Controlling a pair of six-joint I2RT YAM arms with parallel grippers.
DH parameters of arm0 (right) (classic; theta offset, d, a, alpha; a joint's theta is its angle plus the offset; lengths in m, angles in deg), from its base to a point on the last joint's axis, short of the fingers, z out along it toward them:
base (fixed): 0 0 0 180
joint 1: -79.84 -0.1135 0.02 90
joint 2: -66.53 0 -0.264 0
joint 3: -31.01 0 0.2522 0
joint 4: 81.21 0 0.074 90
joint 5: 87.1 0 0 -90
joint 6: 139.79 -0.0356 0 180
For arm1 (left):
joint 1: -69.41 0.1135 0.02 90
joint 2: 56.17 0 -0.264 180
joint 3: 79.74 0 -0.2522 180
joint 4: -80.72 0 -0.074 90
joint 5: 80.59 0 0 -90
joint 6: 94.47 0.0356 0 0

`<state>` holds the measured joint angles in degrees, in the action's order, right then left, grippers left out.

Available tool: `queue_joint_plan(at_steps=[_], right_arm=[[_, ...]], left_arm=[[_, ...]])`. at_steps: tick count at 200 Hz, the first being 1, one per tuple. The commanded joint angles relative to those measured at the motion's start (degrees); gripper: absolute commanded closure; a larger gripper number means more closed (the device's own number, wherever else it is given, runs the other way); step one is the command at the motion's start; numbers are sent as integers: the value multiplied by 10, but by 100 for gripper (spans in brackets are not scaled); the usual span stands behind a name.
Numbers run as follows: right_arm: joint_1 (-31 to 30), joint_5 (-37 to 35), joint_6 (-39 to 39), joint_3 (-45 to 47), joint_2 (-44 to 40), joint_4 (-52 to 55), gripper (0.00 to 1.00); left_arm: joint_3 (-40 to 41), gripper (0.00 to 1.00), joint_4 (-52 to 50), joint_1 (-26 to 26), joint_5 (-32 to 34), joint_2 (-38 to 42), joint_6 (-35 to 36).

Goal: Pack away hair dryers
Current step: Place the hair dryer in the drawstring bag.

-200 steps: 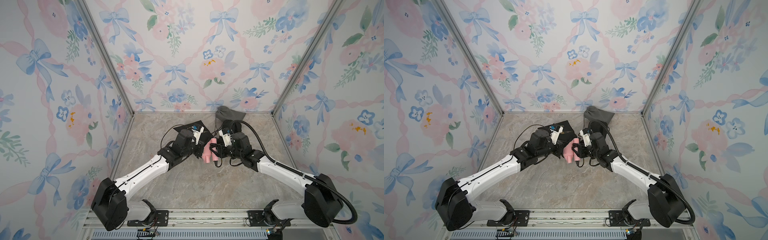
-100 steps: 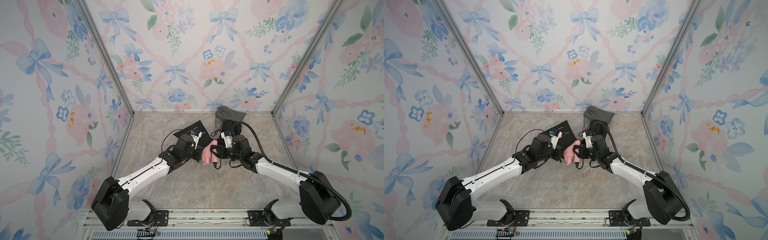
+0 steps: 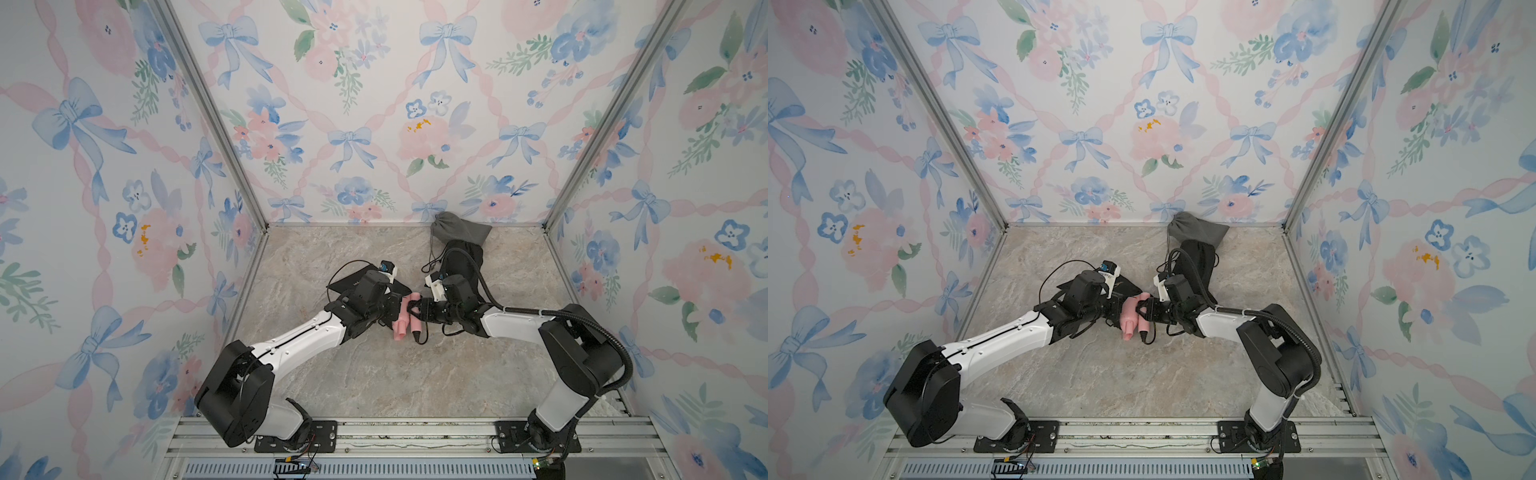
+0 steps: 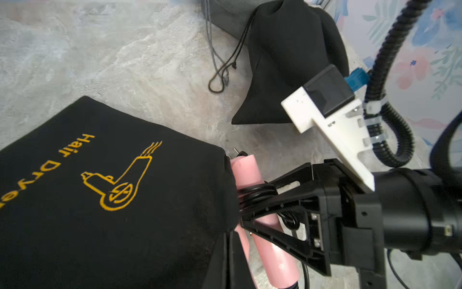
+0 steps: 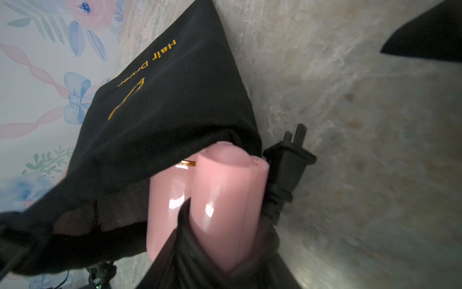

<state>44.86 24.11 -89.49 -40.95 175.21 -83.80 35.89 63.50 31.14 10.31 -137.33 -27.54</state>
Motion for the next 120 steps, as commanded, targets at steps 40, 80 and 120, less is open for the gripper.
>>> queue_joint_plan(at_steps=[40,80,120], right_arm=[[-5,25,-18,-42,54,-55,48],[-5,14,-4,-38,48,-32,37],[-3,-1,3,-18,25,0,29]], left_arm=[[-14,100,1,4,-3,-38,-17],[-23,100,0,4,-6,-46,-17],[-29,100,0,4,-9,-47,-18]])
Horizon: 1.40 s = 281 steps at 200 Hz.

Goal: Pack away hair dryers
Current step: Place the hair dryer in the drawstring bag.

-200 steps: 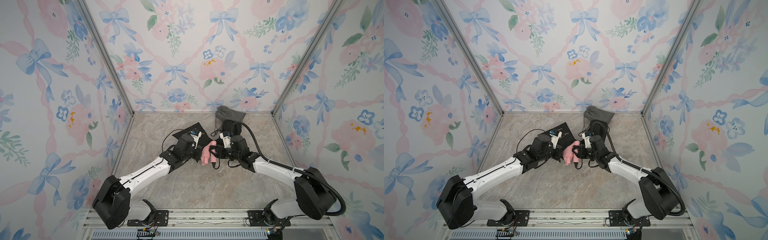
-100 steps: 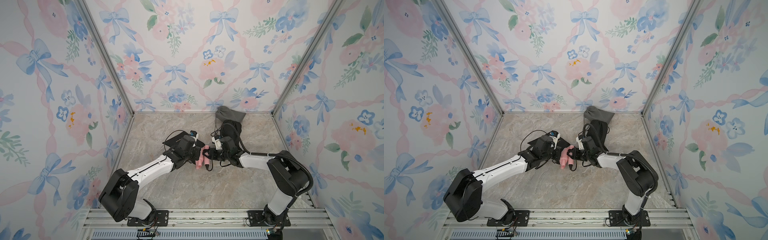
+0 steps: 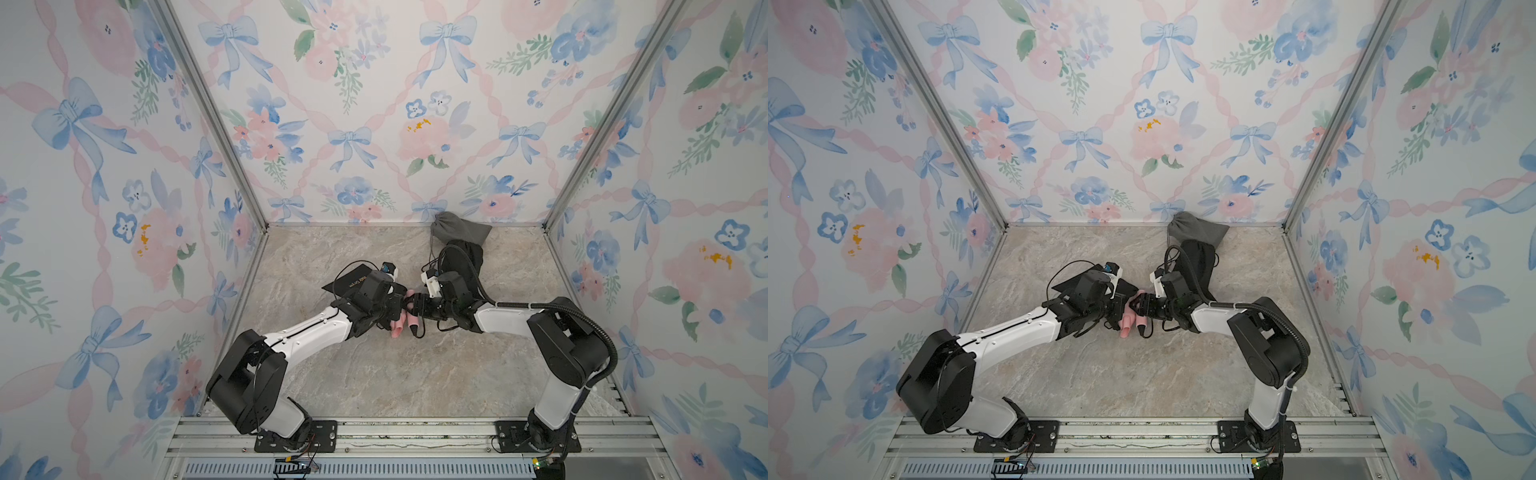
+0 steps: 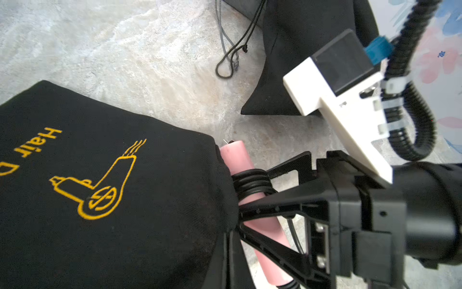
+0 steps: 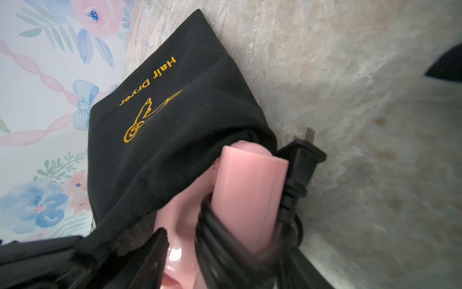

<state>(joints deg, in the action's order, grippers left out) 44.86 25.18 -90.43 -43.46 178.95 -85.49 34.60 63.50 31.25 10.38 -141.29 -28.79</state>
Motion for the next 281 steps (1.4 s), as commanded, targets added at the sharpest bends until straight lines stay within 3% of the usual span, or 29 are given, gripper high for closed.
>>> queue_joint_plan(at_steps=[1,109,153,215,255,281], right_arm=[[-3,-12,13,8,-12,18,29],[9,-53,9,70,-34,47,27],[13,-41,-16,107,-55,-1,27],[-12,-56,-139,197,-67,-193,27],[-17,-56,-255,259,16,-459,29],[-18,-57,-292,274,70,-556,31]], left_arm=[[-16,100,0,3,-10,-8,-6],[-25,100,0,2,-15,-9,-7],[-26,100,1,1,-16,-6,-9],[-34,100,1,-1,-20,-5,-10],[-38,100,1,-2,-24,-2,-7],[-39,100,0,-2,-25,2,-6]])
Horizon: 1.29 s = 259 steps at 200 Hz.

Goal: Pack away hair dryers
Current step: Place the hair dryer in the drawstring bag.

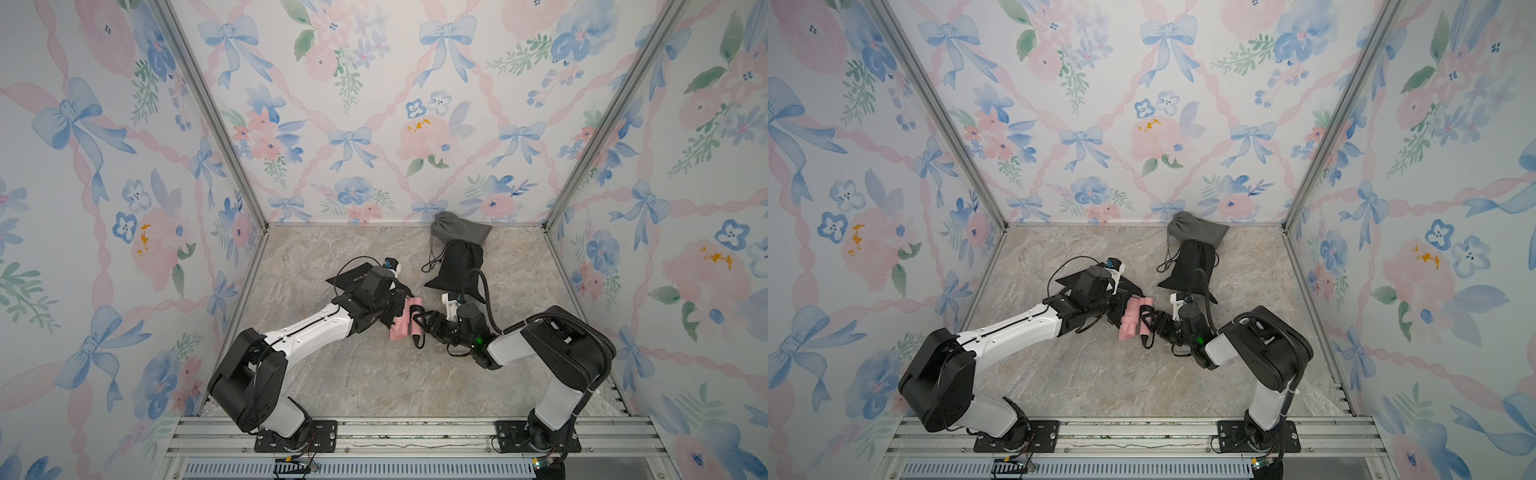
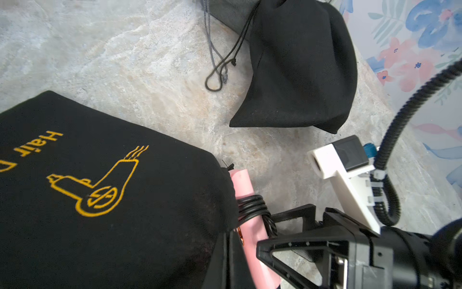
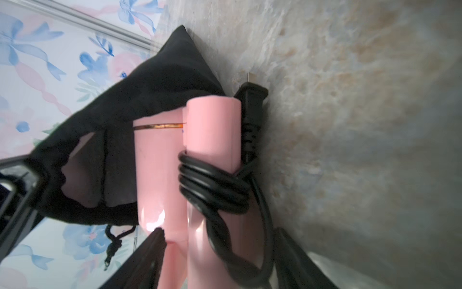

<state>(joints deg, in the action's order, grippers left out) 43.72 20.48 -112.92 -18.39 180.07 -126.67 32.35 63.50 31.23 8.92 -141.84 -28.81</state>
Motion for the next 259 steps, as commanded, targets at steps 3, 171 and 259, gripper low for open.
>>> queue_joint_plan(at_steps=[3,171,259], right_arm=[[-7,-10,-70,25,63,-153,31],[-65,-45,-64,7,101,-130,44],[-74,-81,-46,-7,58,-69,77]], left_arm=[[-16,100,0,-2,-11,9,-5],[-8,100,0,-2,-12,20,-2],[-7,100,0,-1,-13,33,1]])
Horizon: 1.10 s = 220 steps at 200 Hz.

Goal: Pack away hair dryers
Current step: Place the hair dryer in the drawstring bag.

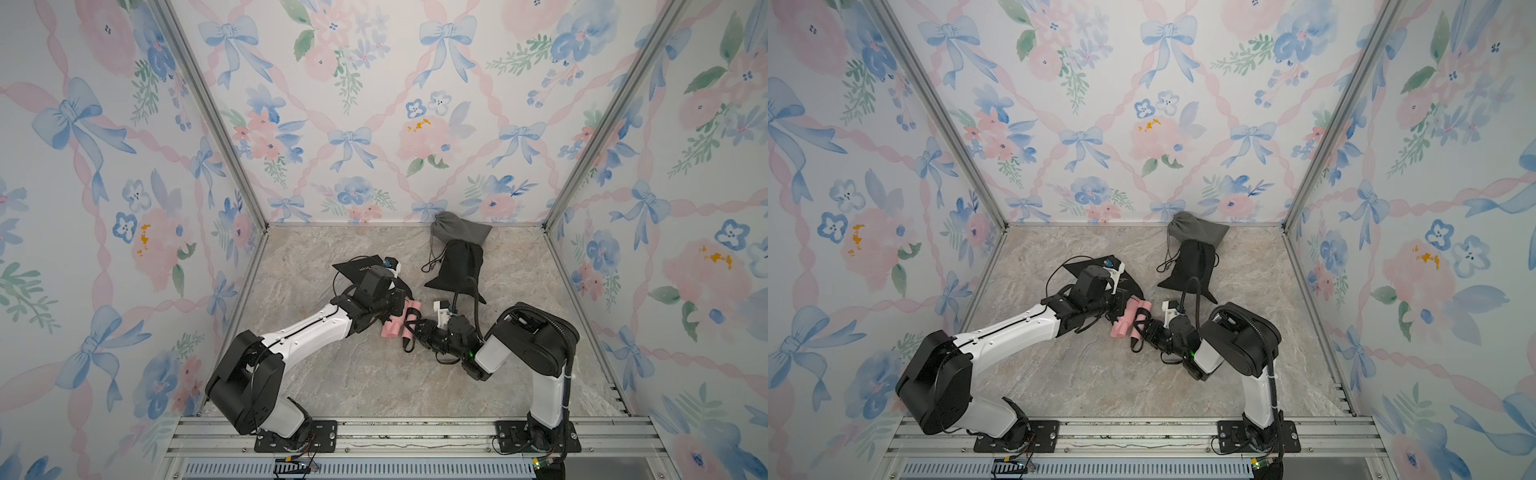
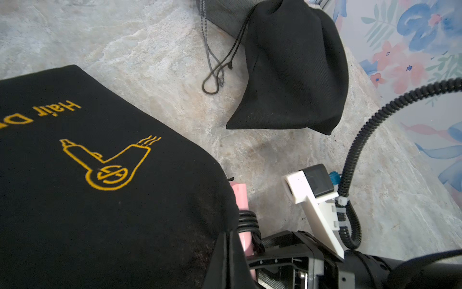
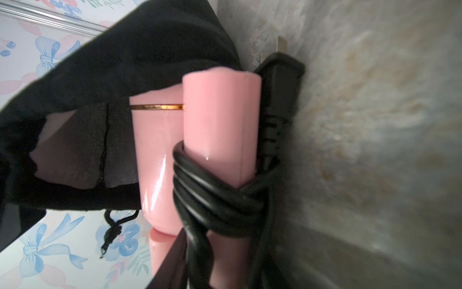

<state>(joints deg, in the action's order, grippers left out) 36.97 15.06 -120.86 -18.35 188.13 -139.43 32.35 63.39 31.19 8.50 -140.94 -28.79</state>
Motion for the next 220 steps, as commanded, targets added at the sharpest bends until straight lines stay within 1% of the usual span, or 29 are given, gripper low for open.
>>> queue_joint_plan(at_steps=[1,14,22,31,41,55,68,95,117,160,196,220], right_arm=[[-7,-27,35,-8,-25,61,77],[-12,-31,61,-8,-58,103,78],[-15,-35,83,-13,-82,146,79],[-22,-42,111,-23,-109,205,79],[-33,-57,156,-44,-146,301,80],[-53,-92,222,-81,-190,434,80],[-75,-131,281,-124,-215,549,80],[-110,-206,368,-190,-232,688,80],[-127,-241,396,-216,-235,730,80],[-129,-270,421,-228,-258,761,80],[-123,-273,436,-227,-303,765,80],[-123,-268,437,-222,-327,765,80]], left_arm=[[-7,100,1,0,-9,24,1],[-8,100,1,1,-9,24,2],[-10,100,1,1,-9,23,2],[-11,100,1,2,-10,23,3],[-13,100,1,2,-11,22,3],[-17,100,1,4,-14,21,4],[-22,100,1,5,-18,21,4],[-30,100,1,7,-24,23,6],[-37,100,1,7,-30,27,7],[-38,100,0,10,-47,48,7],[-29,100,0,13,-55,72,8],[-24,100,0,18,-53,73,8]])
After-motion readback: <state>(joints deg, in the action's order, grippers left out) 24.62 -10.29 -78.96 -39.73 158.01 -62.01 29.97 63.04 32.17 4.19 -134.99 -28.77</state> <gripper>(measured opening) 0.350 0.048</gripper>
